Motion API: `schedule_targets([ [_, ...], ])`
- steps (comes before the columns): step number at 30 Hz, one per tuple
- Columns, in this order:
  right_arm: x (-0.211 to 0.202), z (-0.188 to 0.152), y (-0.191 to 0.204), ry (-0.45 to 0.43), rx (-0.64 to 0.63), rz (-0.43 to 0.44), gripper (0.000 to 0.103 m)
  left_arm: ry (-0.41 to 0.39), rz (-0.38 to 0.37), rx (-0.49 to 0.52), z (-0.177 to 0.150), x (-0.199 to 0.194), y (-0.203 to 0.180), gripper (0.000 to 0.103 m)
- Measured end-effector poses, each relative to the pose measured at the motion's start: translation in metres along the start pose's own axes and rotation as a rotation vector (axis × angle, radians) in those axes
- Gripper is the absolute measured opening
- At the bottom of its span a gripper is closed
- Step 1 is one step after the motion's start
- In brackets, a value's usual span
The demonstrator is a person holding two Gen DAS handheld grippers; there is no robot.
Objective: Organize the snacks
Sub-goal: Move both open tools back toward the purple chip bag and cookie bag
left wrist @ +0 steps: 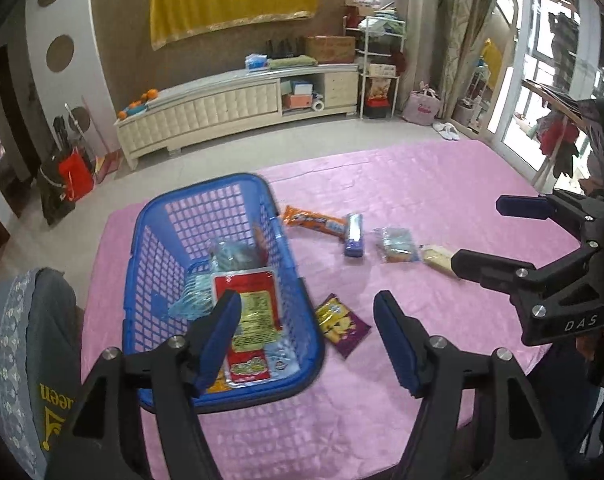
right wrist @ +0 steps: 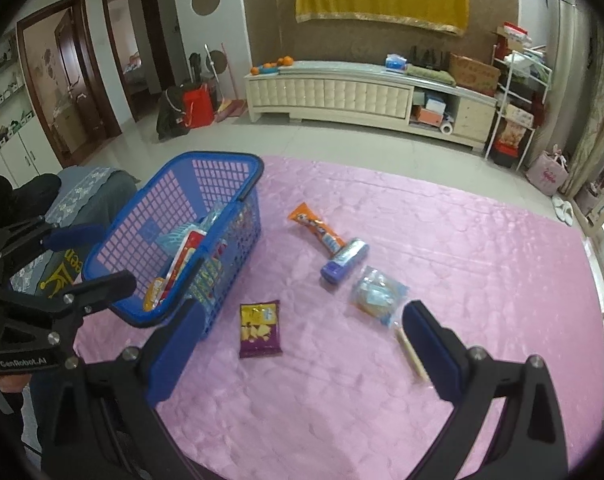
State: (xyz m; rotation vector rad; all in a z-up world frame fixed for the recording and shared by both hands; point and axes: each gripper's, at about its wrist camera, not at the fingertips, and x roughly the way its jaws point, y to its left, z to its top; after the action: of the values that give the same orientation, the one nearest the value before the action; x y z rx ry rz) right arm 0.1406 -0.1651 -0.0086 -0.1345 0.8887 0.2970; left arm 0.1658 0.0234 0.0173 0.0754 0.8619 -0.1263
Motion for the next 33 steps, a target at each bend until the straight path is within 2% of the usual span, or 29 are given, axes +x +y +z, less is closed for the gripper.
schedule_targets([
  [2,-0.008,-0.005,-0.005,-0.014,0.007,-0.01,0.1,-0.007,-0.006,0.013,0.0,-0.002,-0.008,0.067],
  [6,-0.018,-0.018,-0.021,-0.022,0.027,-0.018,0.1,-0.007,-0.013,0.027,0.0,-0.002,-0.025,0.077],
  [12,-0.026,-0.034,-0.044,-0.025,0.054,-0.042,0.1,0.021,-0.023,0.012,-0.004,0.01,-0.046,0.082],
  [16,-0.023,-0.049,-0.059,-0.018,0.056,-0.054,0.1,0.018,0.024,0.016,-0.014,0.015,-0.068,0.082],
  [22,-0.014,-0.066,-0.068,-0.029,-0.01,-0.088,0.1,-0.013,0.067,-0.136,-0.033,0.035,-0.078,0.082],
  [29,0.013,-0.078,-0.093,0.0,0.018,-0.061,0.1,0.028,0.086,-0.18,-0.04,0.066,-0.088,0.082],
  [33,0.033,-0.076,-0.099,0.008,0.004,-0.035,0.1,0.01,0.141,-0.182,-0.045,0.076,-0.088,0.082],
])
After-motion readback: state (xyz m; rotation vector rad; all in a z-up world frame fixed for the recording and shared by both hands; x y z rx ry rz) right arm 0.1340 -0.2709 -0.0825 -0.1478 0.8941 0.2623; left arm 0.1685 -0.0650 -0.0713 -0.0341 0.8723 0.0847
